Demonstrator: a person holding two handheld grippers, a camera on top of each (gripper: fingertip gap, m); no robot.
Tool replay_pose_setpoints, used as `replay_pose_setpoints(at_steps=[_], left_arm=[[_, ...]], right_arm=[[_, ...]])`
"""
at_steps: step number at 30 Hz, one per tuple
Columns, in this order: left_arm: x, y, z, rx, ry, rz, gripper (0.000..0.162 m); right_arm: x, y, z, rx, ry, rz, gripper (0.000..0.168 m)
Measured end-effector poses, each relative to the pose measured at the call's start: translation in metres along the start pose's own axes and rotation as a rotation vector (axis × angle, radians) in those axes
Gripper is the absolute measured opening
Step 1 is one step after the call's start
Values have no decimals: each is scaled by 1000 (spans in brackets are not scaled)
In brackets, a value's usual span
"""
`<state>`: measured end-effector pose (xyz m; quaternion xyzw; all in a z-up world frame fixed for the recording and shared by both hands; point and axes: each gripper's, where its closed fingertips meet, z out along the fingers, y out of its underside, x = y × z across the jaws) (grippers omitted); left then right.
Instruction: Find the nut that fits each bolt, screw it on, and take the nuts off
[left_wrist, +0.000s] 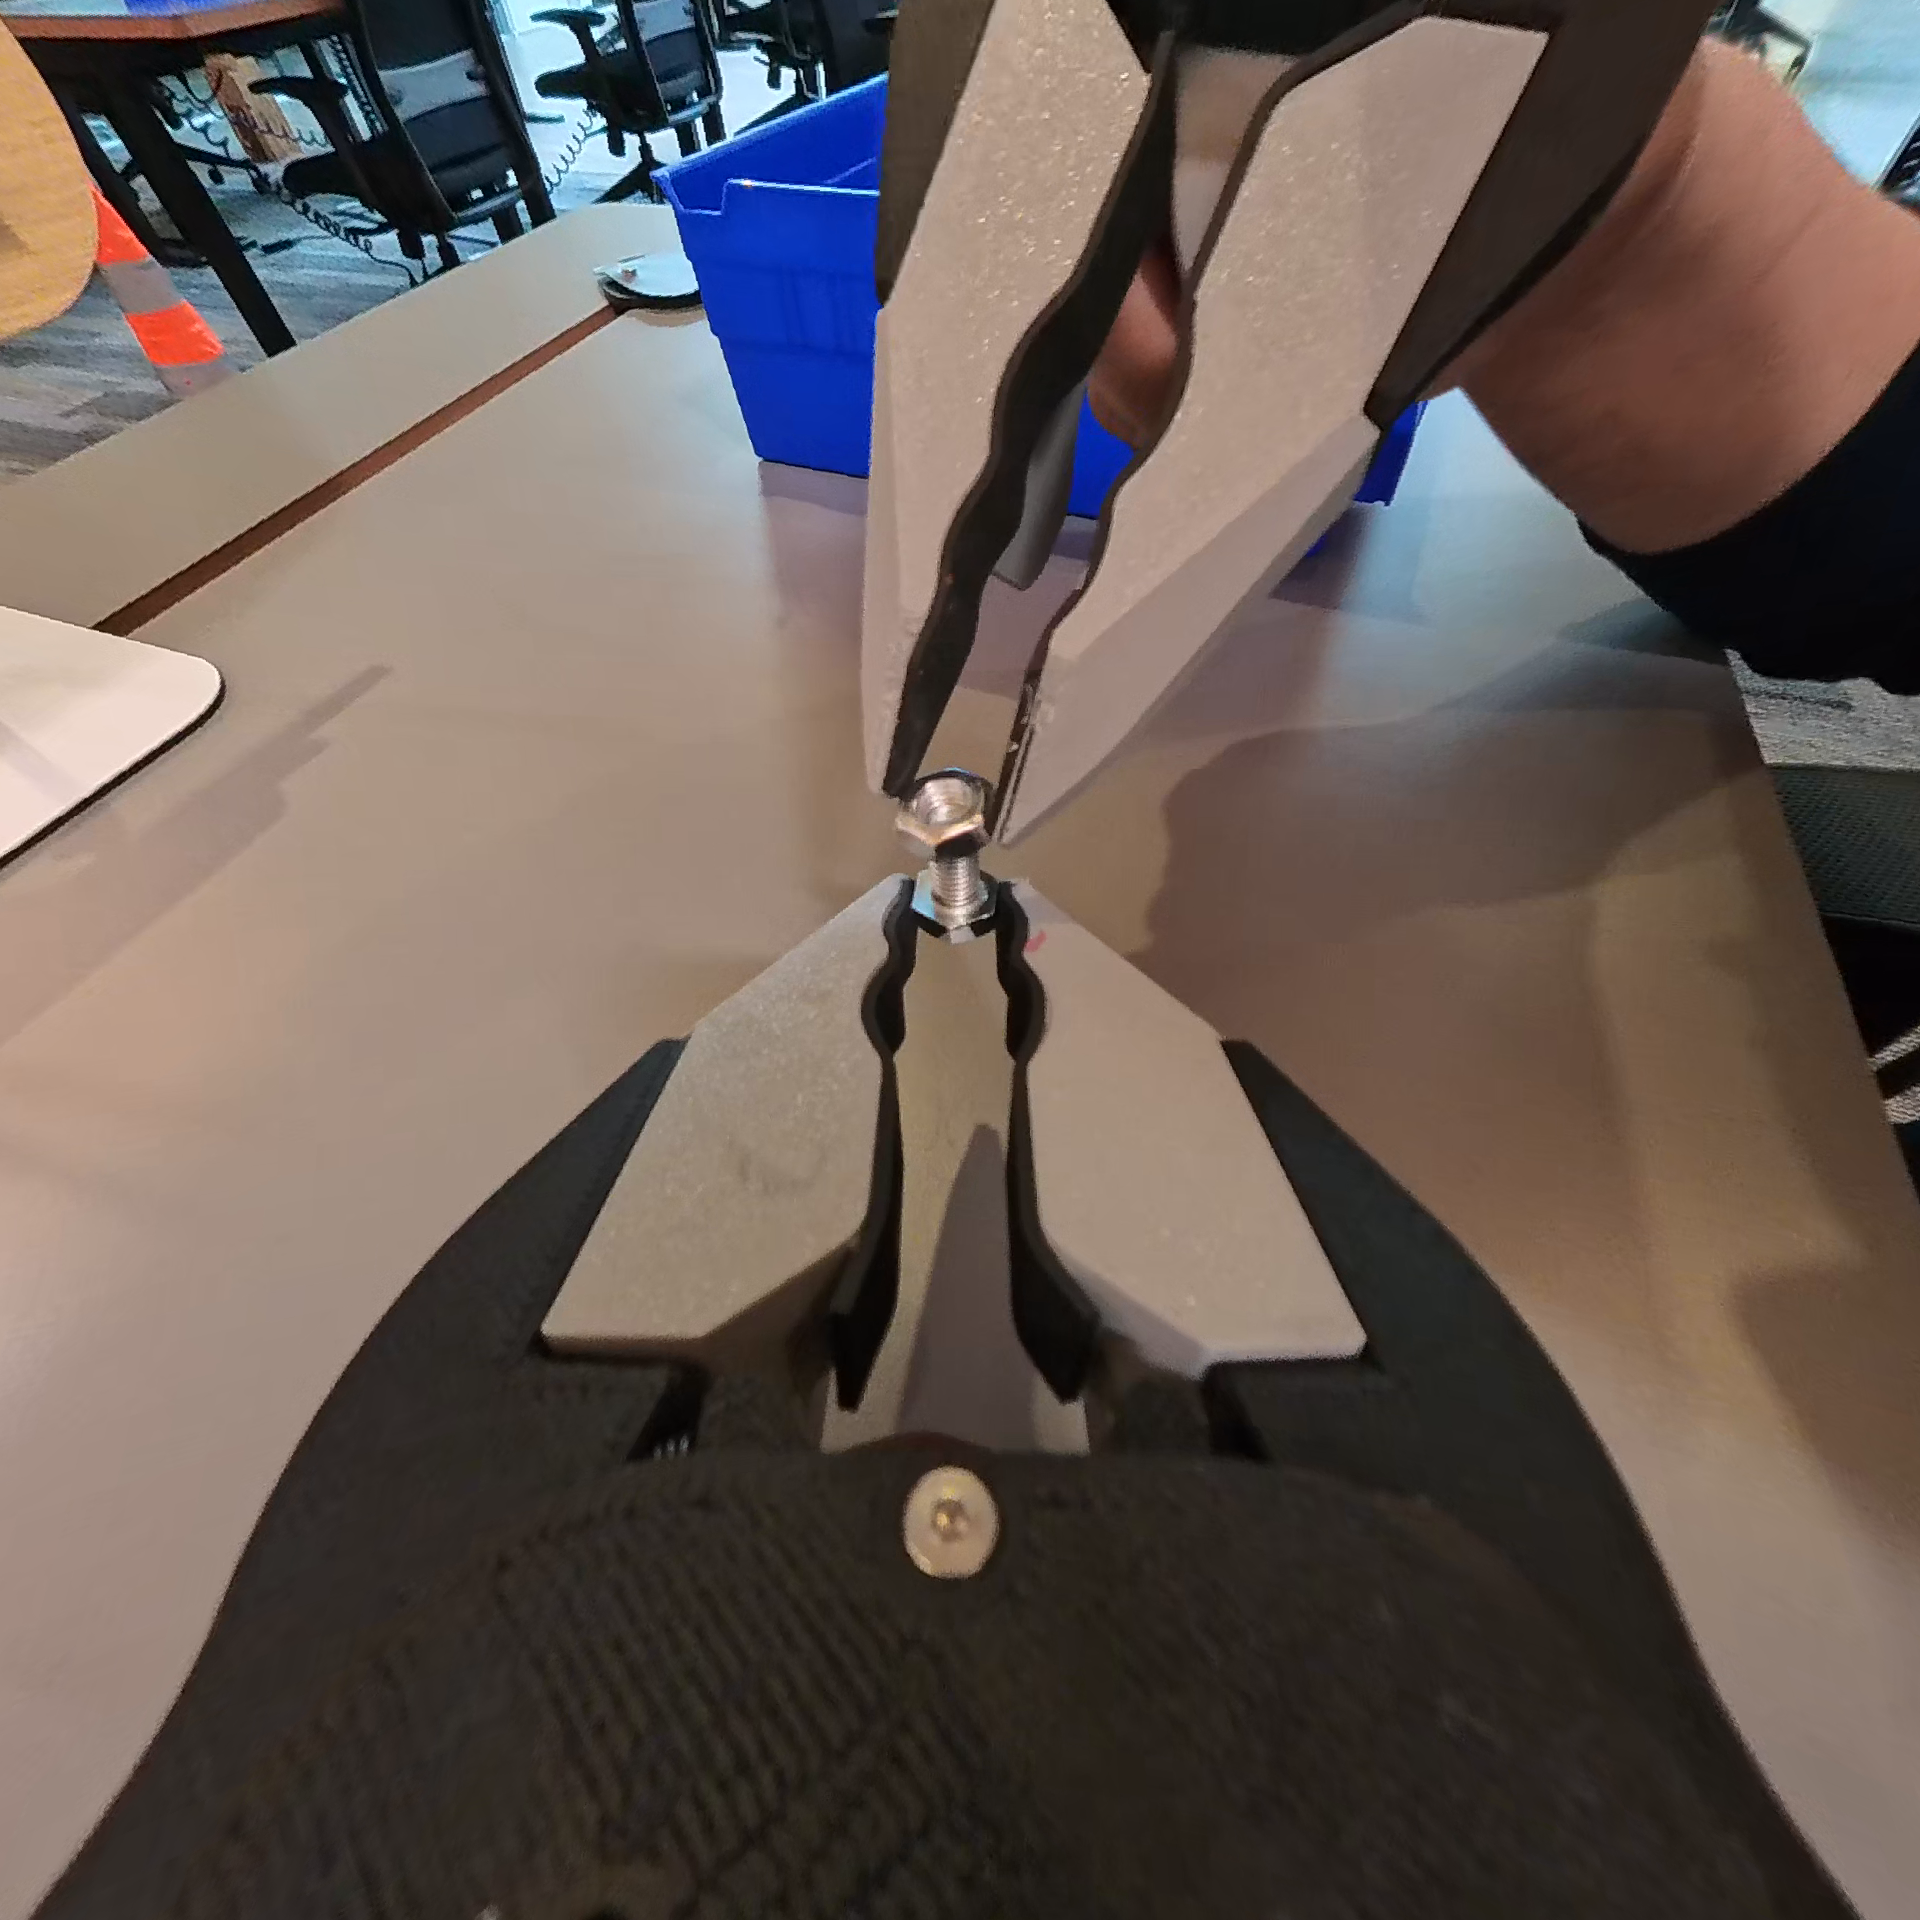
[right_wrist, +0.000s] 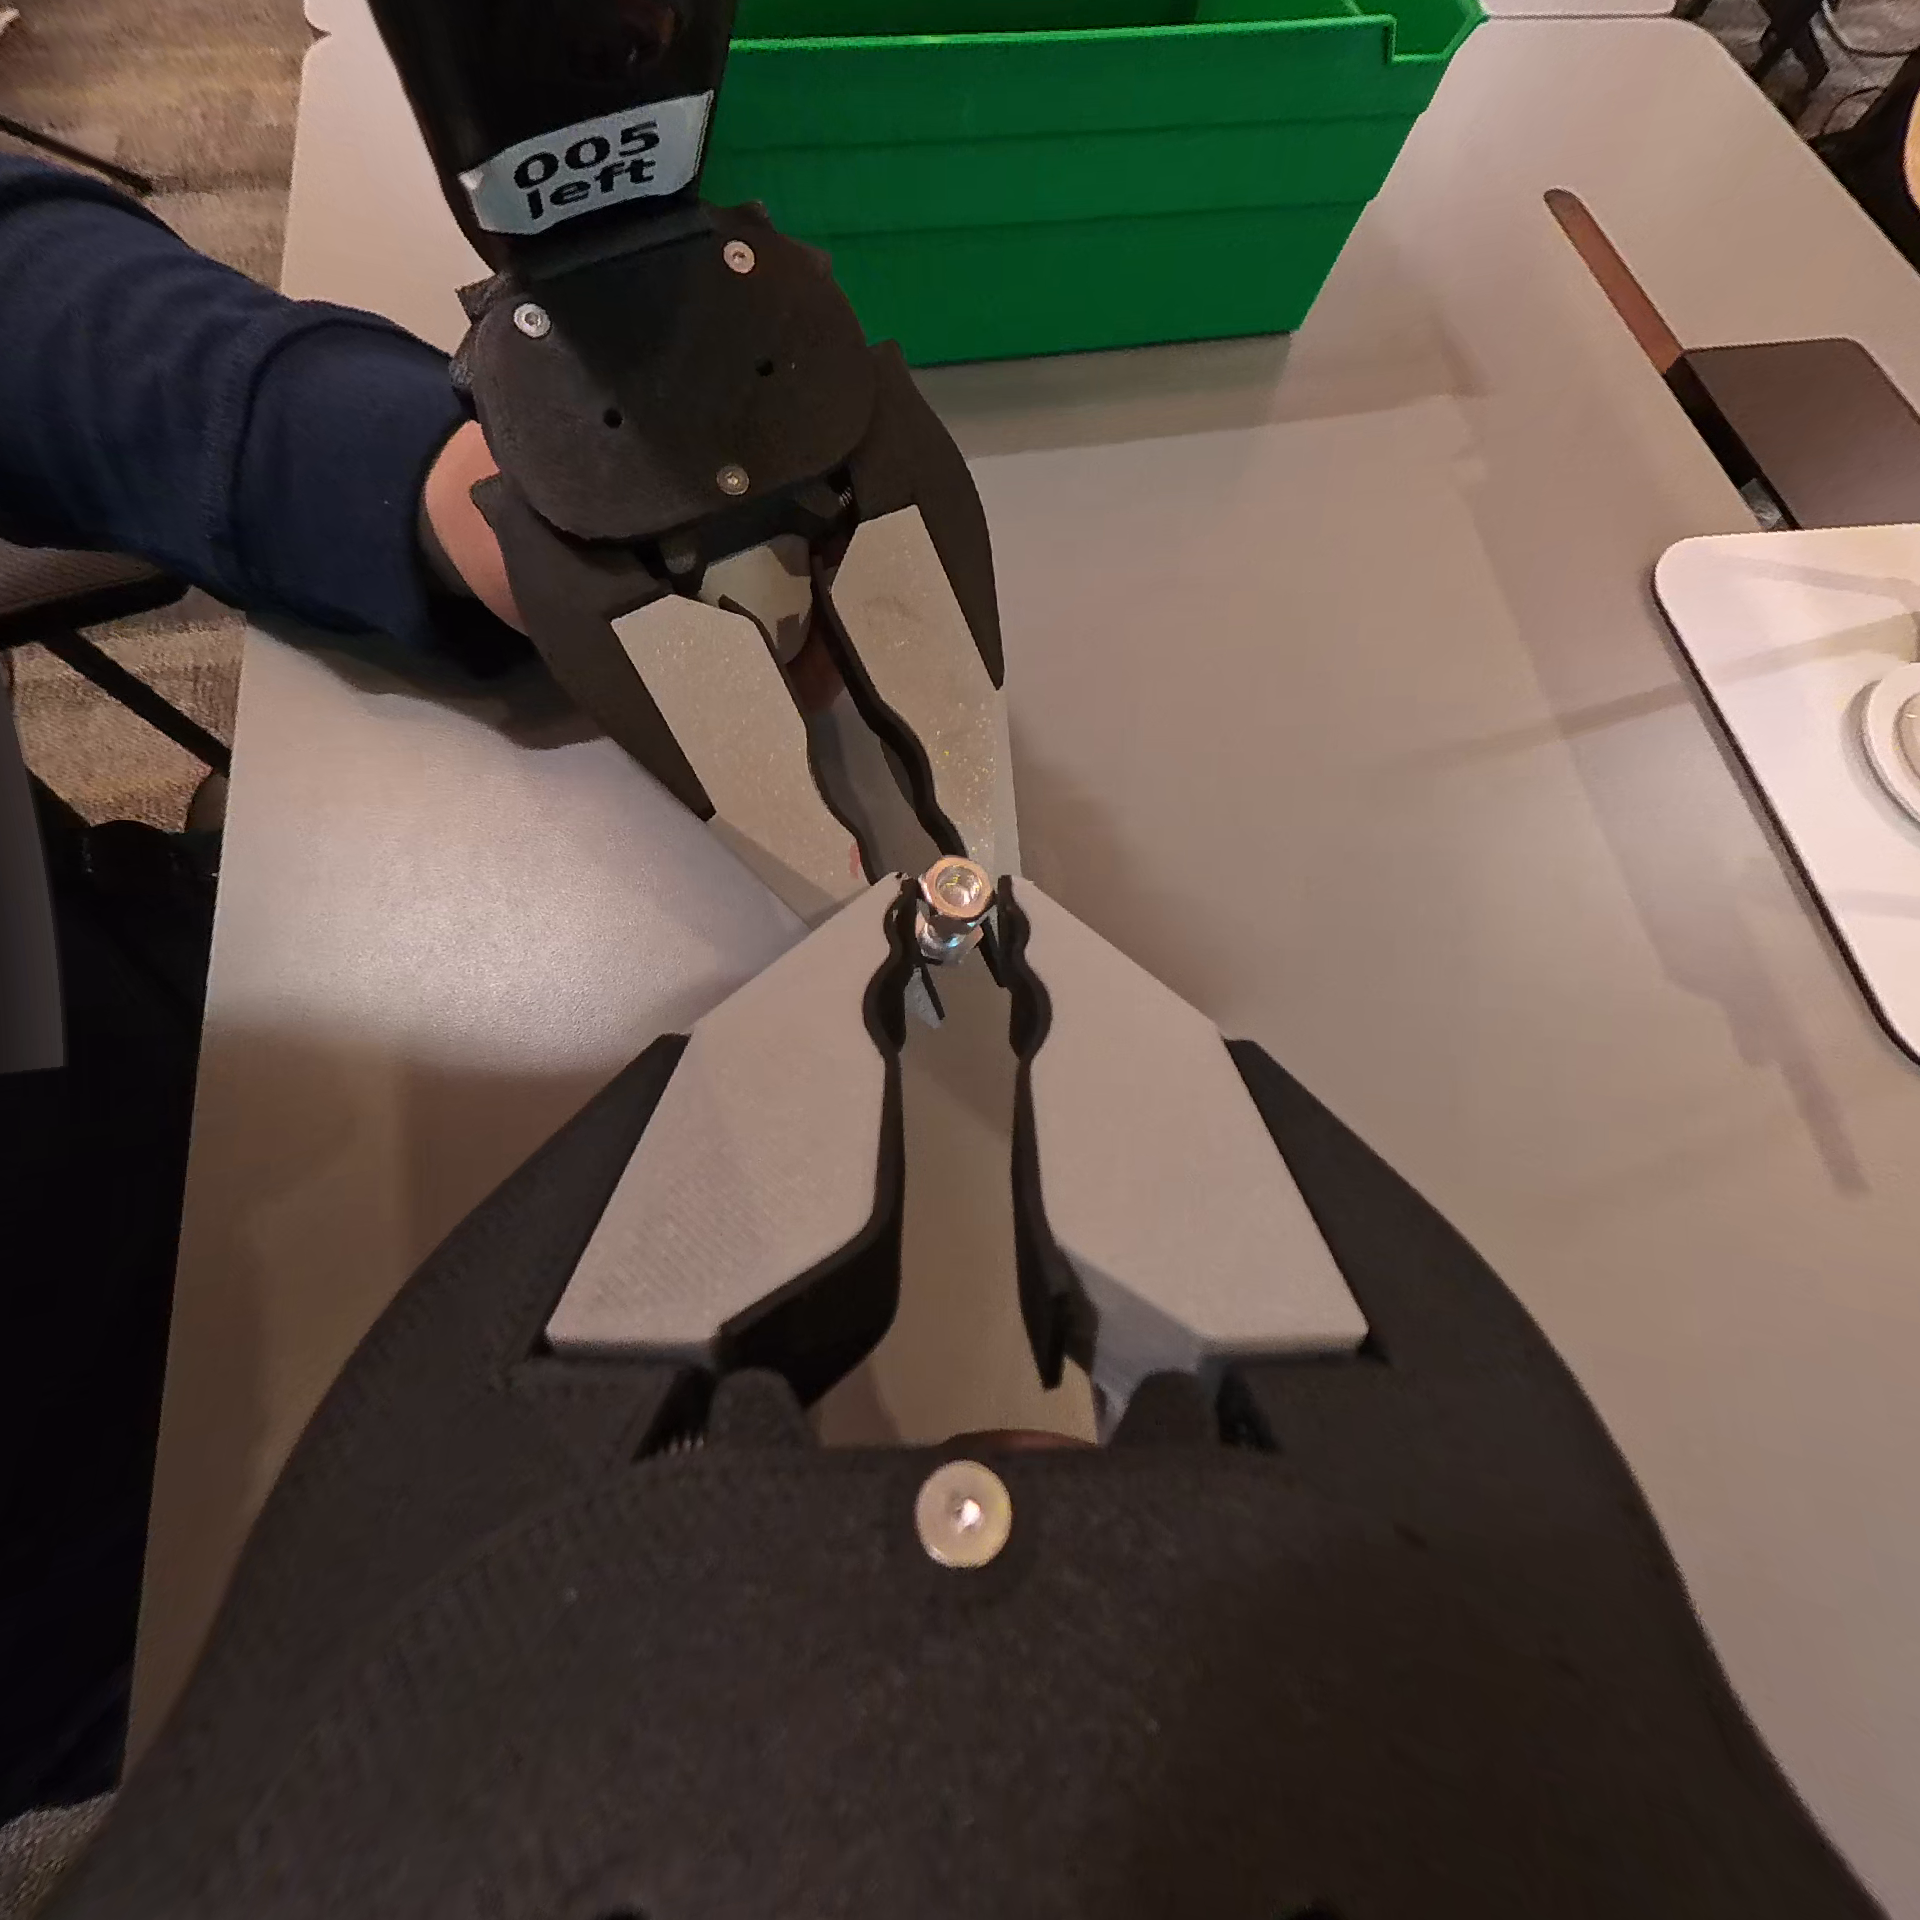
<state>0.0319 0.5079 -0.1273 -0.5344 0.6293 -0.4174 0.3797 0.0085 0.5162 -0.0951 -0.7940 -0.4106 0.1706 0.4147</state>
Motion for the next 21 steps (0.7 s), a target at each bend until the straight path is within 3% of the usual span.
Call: replay_pose_setpoints(at_steps=[21], left_arm=[[-1, 3, 1, -18, 0, 7, 13]], right_arm=[[3, 9, 3, 39, -5, 34, 10]])
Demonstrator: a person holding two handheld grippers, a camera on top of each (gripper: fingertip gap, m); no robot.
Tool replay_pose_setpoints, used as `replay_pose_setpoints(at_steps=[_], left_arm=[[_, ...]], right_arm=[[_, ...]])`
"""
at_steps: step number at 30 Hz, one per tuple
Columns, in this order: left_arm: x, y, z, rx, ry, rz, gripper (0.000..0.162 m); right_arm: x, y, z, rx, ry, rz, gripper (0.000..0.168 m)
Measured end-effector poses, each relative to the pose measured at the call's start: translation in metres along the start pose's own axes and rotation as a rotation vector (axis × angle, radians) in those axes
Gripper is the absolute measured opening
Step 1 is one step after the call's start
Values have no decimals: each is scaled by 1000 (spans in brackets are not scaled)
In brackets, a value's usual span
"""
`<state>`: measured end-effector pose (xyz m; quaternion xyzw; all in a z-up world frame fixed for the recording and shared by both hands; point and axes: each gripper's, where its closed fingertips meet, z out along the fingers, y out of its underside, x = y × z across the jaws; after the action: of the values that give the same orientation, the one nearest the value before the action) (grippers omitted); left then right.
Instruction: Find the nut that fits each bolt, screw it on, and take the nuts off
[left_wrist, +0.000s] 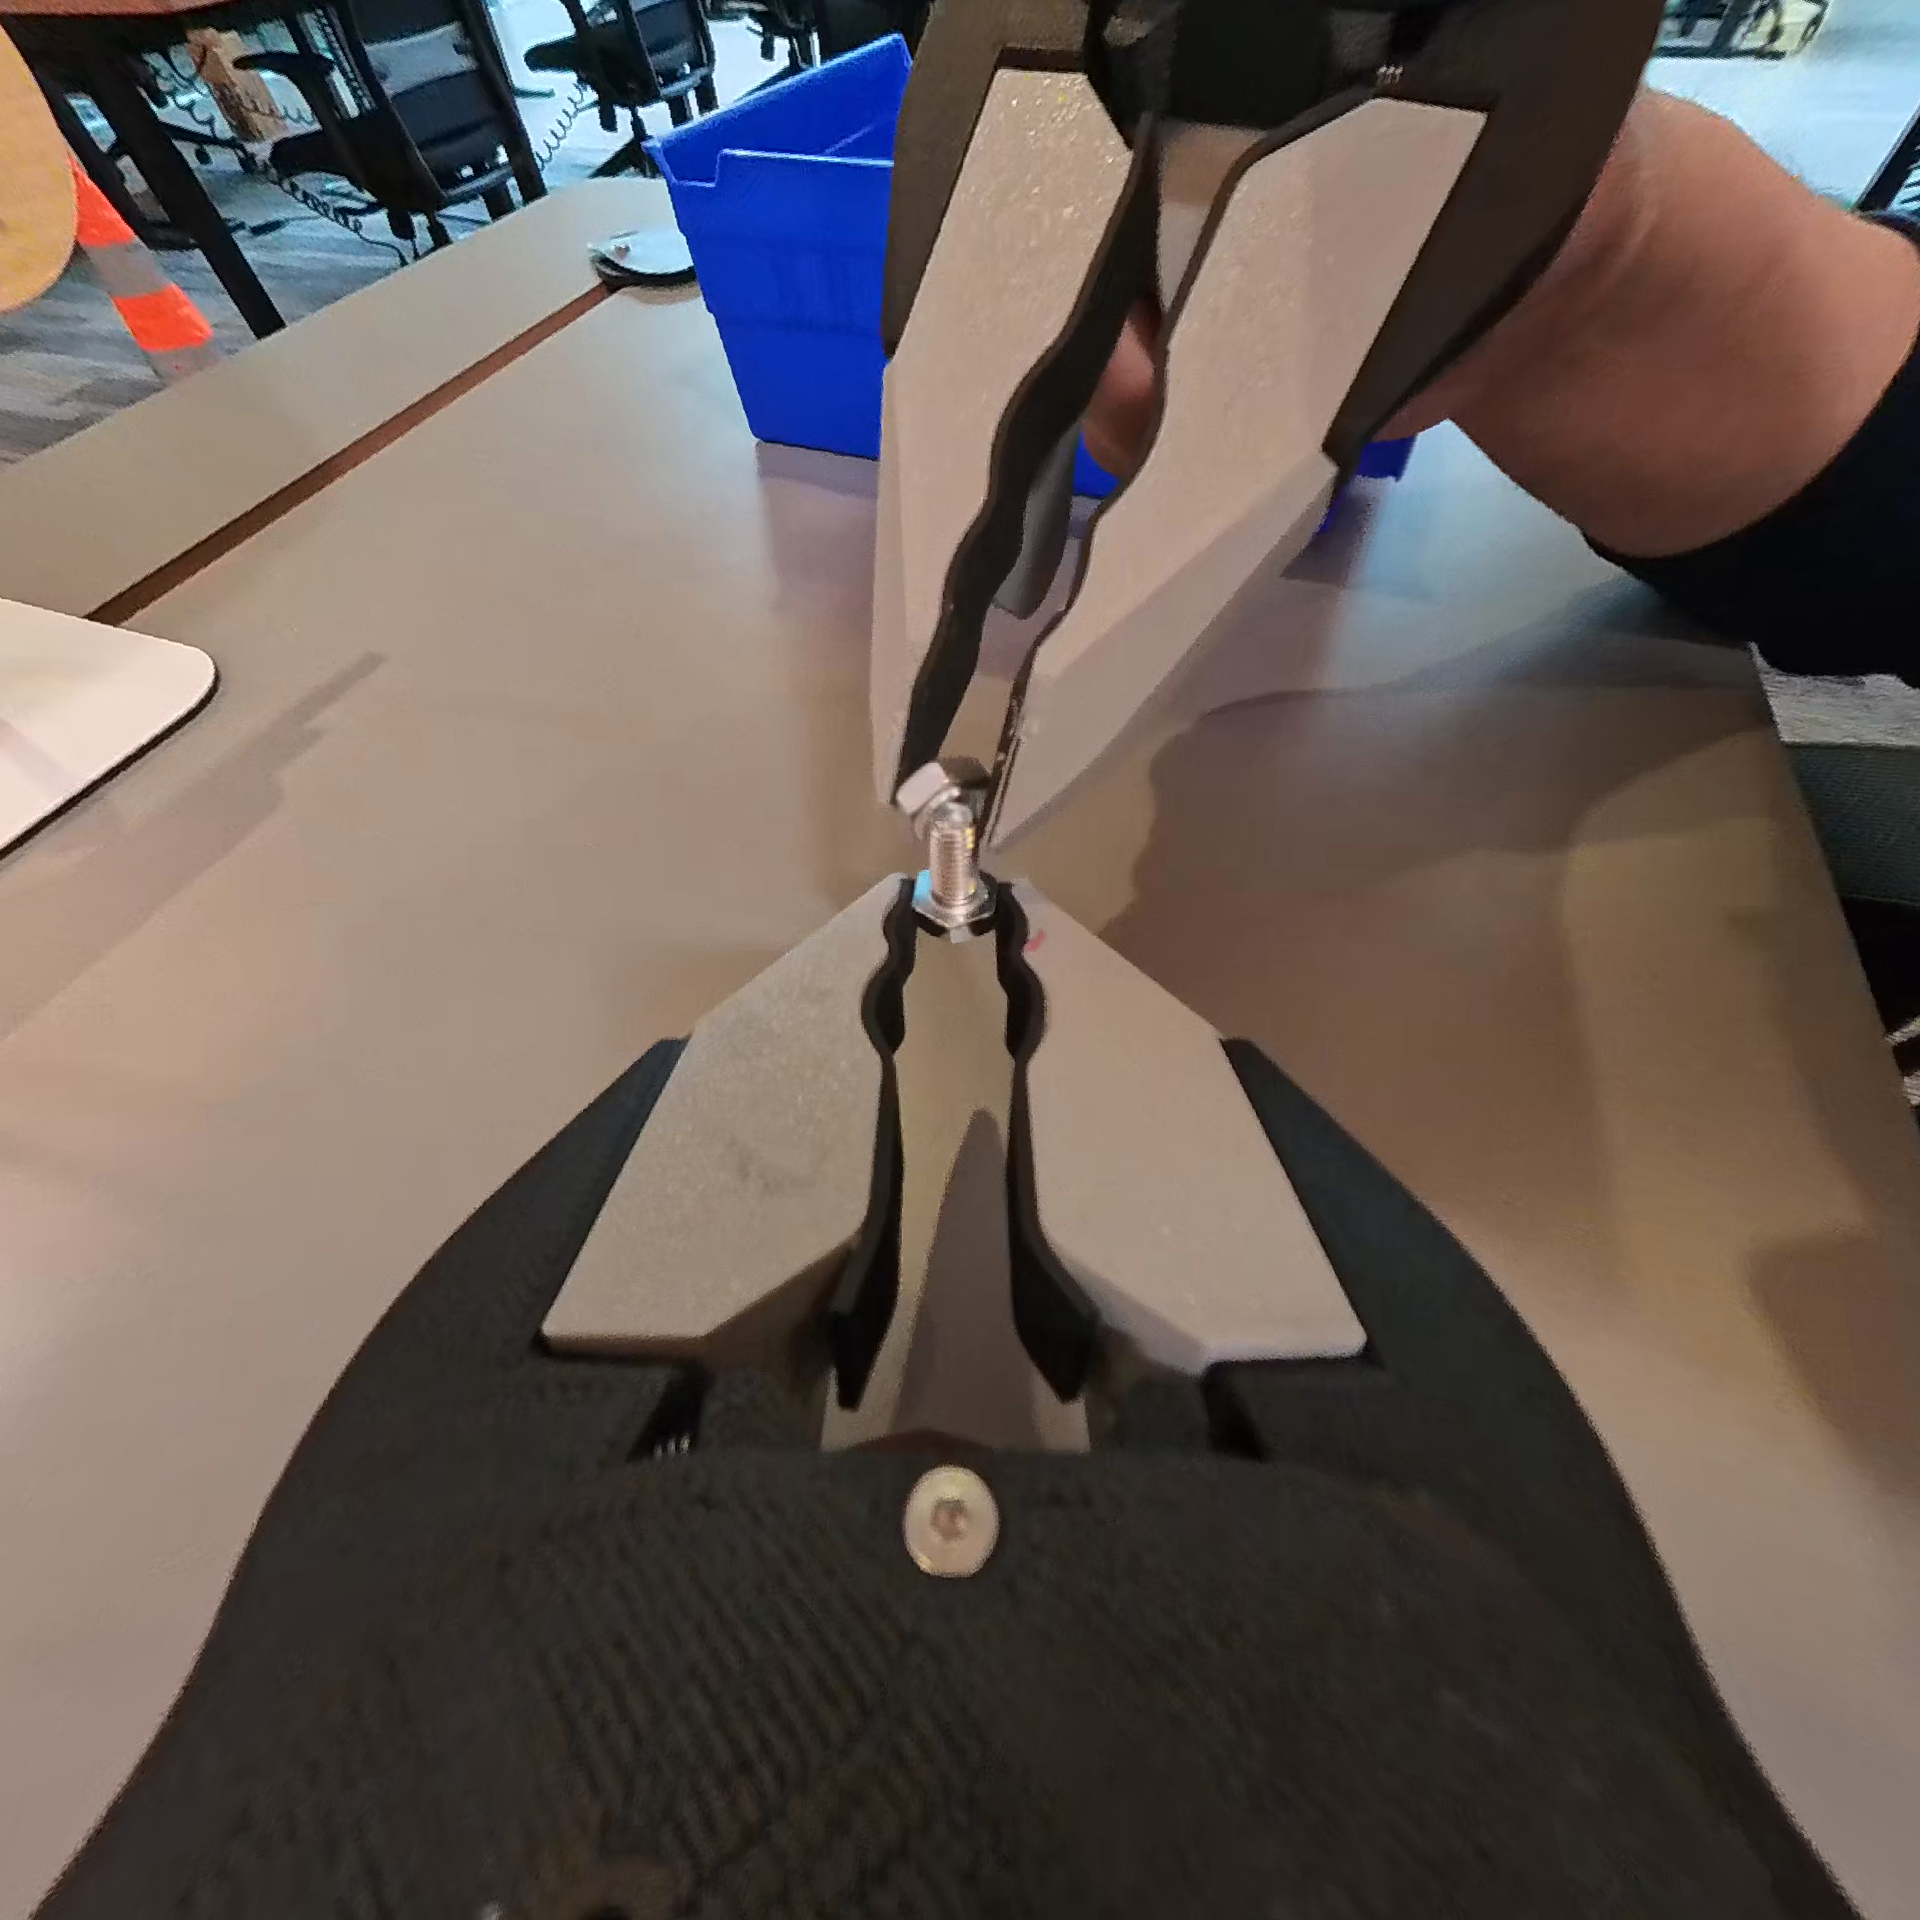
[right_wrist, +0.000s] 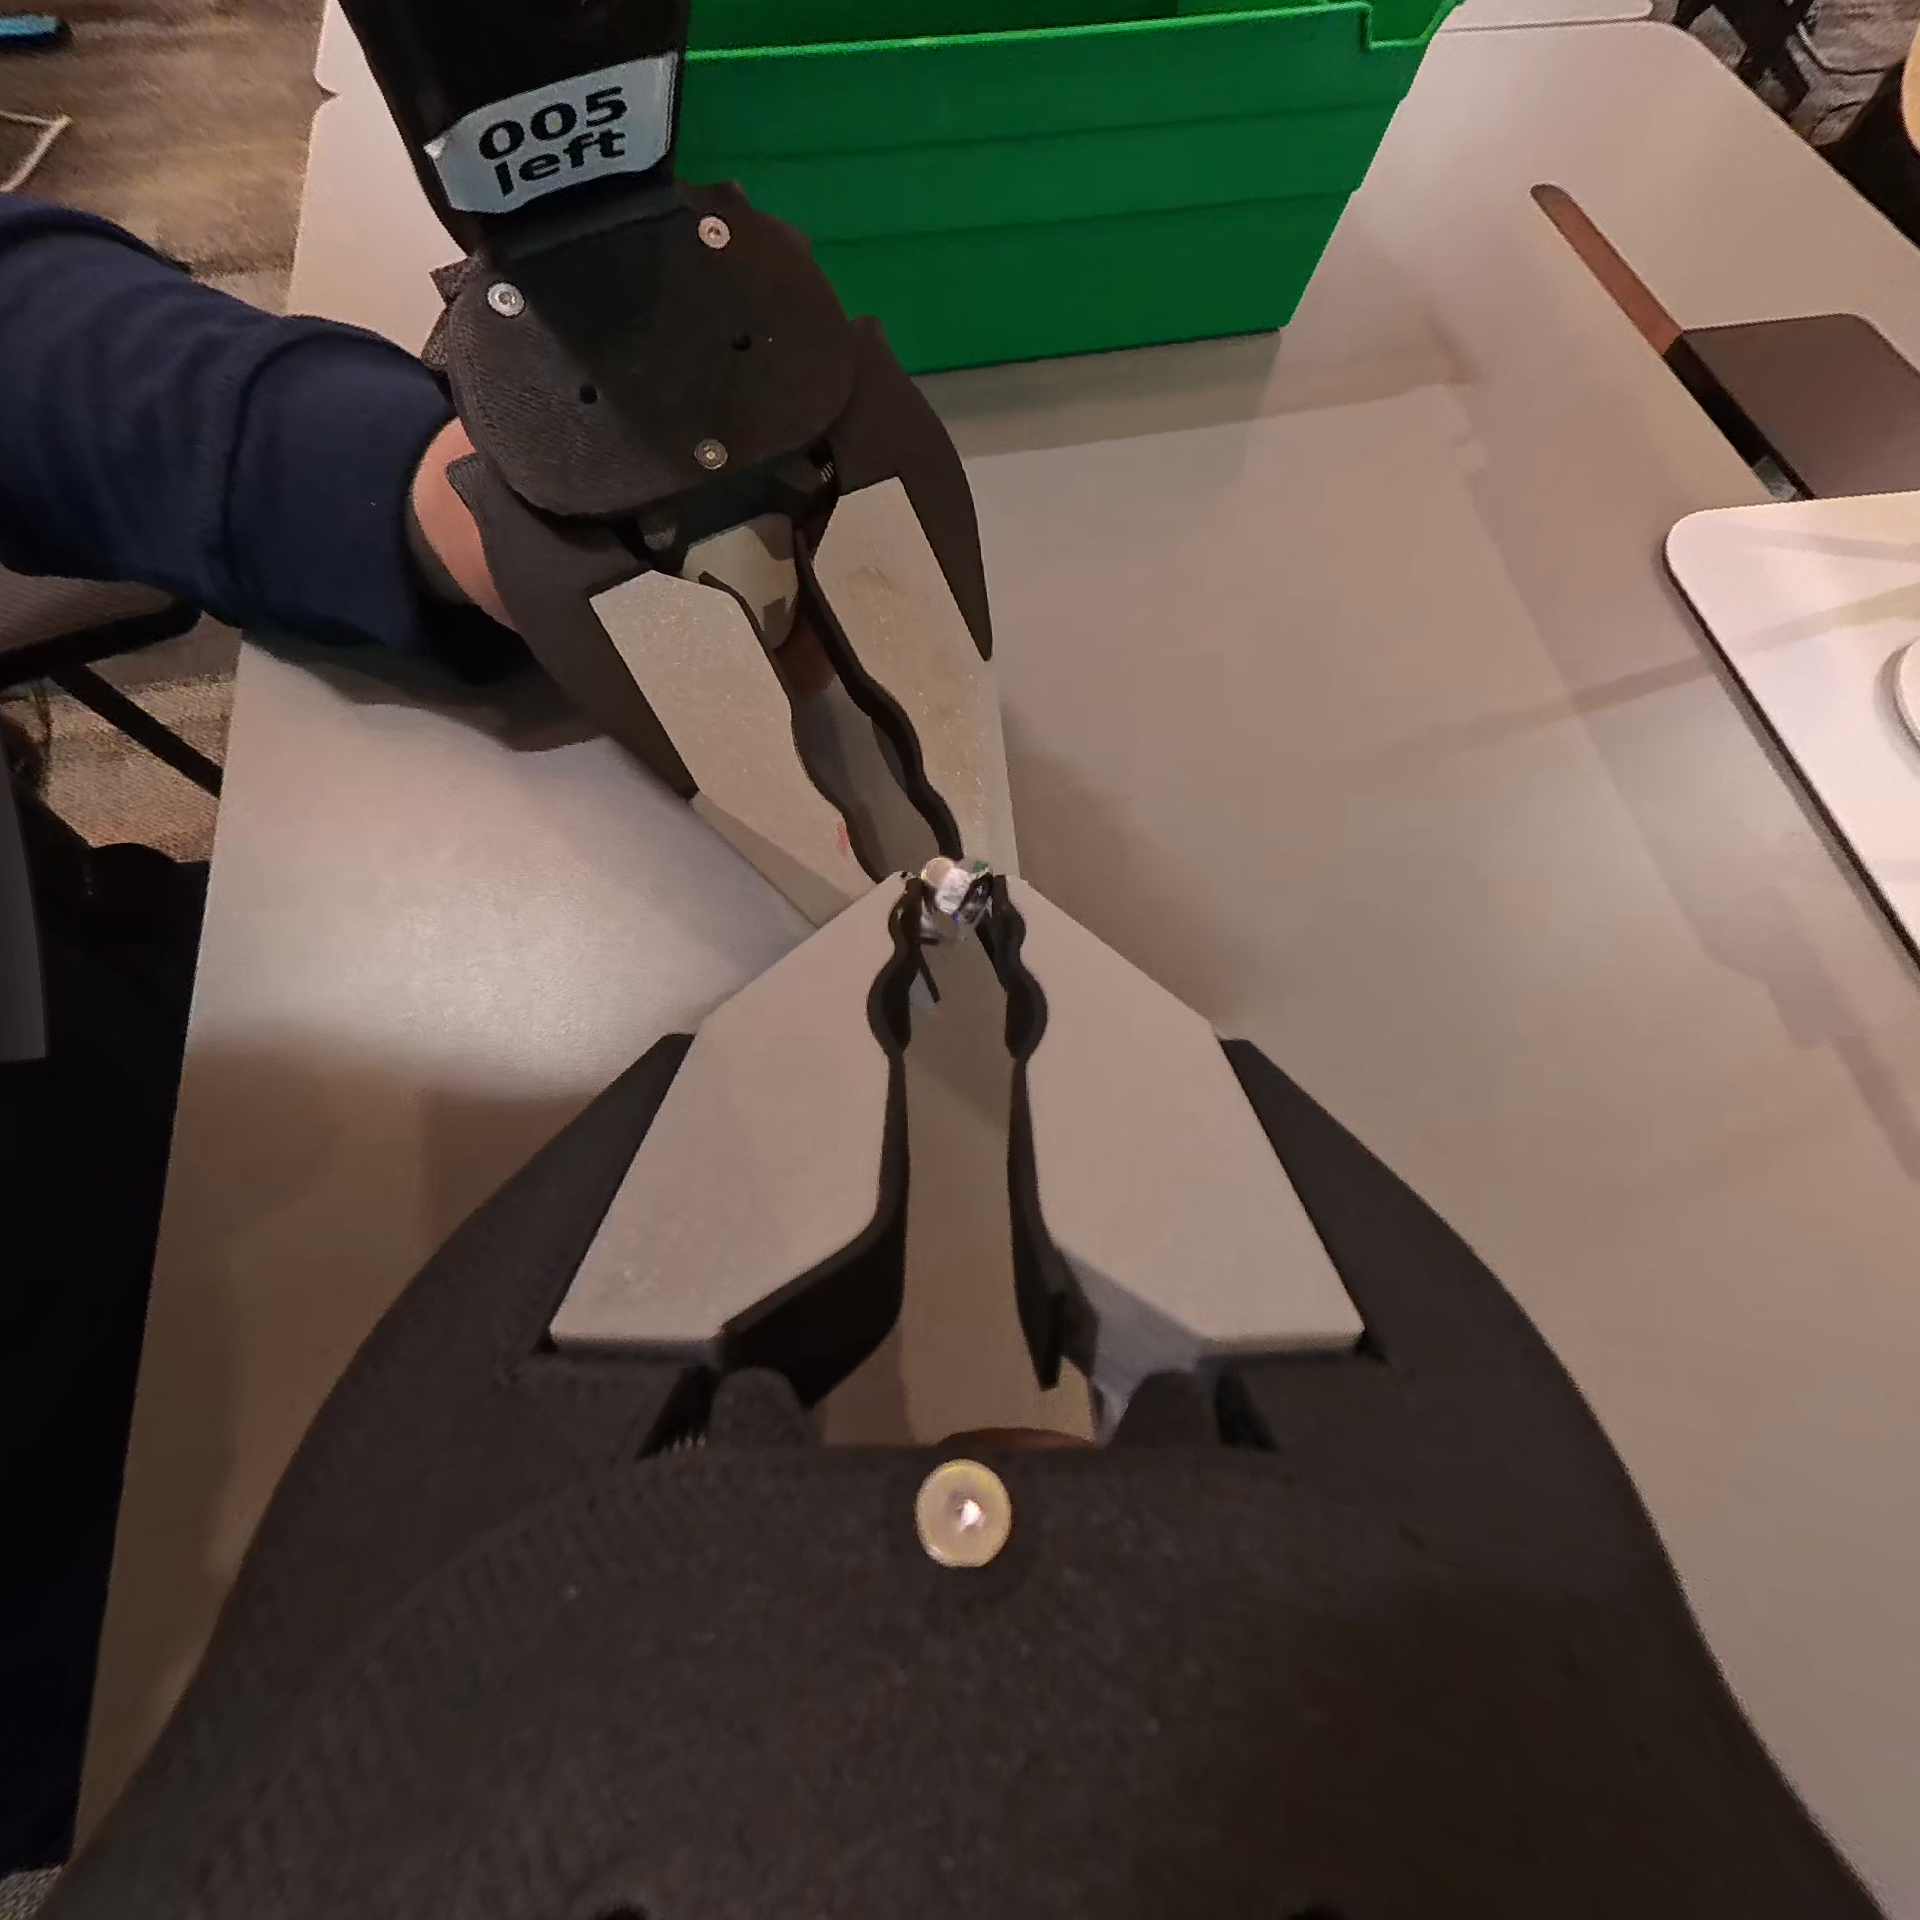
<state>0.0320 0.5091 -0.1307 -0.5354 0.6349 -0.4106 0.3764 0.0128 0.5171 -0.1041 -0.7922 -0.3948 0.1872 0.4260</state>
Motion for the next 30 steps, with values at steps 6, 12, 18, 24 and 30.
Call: replay_pose_setpoints(at_steps=[6, 12, 18, 24, 30], left_arm=[[-4, 5, 0, -27, -5, -23, 13], [-6, 6, 1, -37, -22, -15, 13], [-11, 5, -2, -18, -25, -46, 12], [-12, 5, -3, -22, -32, -40, 12], [-11, 8, -1, -42, -37, -25, 13]], right_arm=[[5, 7, -1, 3, 11, 27, 3], [18, 27, 3, -73, 87, 32, 3], [31, 84, 13, -431, 294, -250, 3], [26, 83, 17, -395, 251, -224, 9], [18, 51, 5, -225, 190, -146, 11]])
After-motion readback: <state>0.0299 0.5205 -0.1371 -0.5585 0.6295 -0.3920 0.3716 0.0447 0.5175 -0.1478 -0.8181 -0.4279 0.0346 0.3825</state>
